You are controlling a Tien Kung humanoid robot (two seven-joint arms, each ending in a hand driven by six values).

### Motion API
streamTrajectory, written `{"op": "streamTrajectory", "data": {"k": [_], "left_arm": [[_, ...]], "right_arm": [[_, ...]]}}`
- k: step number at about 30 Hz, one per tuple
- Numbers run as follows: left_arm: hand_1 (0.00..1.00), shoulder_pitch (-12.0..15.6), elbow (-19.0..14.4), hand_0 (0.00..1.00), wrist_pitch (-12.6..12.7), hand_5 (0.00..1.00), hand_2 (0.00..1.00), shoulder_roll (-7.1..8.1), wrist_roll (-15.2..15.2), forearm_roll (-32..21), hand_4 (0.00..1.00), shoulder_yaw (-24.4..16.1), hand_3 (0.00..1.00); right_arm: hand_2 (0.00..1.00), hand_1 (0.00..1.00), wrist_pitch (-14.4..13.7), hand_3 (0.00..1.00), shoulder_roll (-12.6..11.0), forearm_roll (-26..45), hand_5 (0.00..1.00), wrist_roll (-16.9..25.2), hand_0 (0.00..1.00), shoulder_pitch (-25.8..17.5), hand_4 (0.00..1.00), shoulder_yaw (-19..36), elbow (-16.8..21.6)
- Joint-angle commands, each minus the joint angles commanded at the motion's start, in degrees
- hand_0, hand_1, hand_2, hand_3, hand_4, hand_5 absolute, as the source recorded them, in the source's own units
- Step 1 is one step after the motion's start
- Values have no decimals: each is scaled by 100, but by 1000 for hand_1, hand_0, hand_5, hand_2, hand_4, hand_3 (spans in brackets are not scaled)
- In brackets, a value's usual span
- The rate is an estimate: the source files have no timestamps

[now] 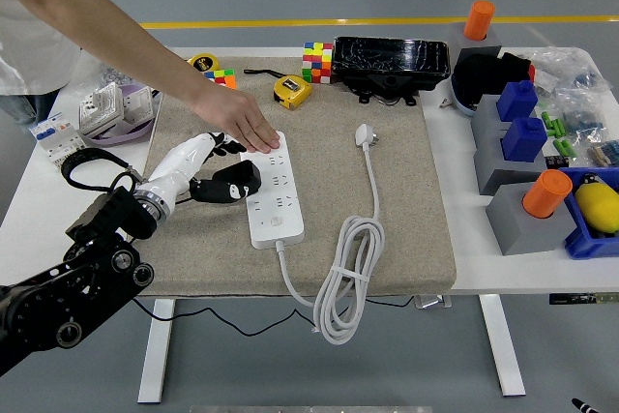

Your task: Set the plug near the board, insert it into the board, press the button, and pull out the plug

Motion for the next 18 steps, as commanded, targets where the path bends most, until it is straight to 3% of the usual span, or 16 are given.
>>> {"op": "streamTrajectory", "data": {"k": [2, 3, 8, 9, 14, 15, 18], "left_arm": [[718, -56, 107, 692, -2, 252, 722, -34, 19, -8, 975, 54, 675], [660, -88, 164, 632, -5, 213, 641, -51, 27, -25, 934, 86, 608], [660, -190, 319, 632, -5, 213, 641, -109, -3, -199, 934, 183, 608], [560, -207, 340, 491, 3, 94, 573, -119, -19, -226, 810, 204, 569], [560, -253, 415, 491, 92, 94, 573, -152, -124, -349, 810, 279, 569], [488, -258, 429, 390, 91, 2, 538, -156, -127, -368, 703, 287, 555], [488, -273, 488, 390, 112, 2, 538, -165, -158, -366, 703, 325, 555]], "right_arm": [[651, 669, -2, 585, -6, 0, 515, 0, 664, 8, 928, -8, 6], [651, 670, -1, 585, -11, 0, 515, 0, 665, 12, 928, -13, 13], [651, 670, -3, 585, -29, -2, 515, 2, 665, 20, 928, -44, 29], [650, 669, -3, 585, -30, 1, 515, 2, 664, 21, 929, -53, 27], [650, 669, -2, 585, -41, 6, 515, 2, 664, 16, 929, -86, 25], [650, 670, -3, 585, -44, 6, 515, 2, 664, 14, 928, -90, 25], [650, 670, -5, 585, -55, 7, 515, 4, 664, 9, 928, -102, 27]]}}
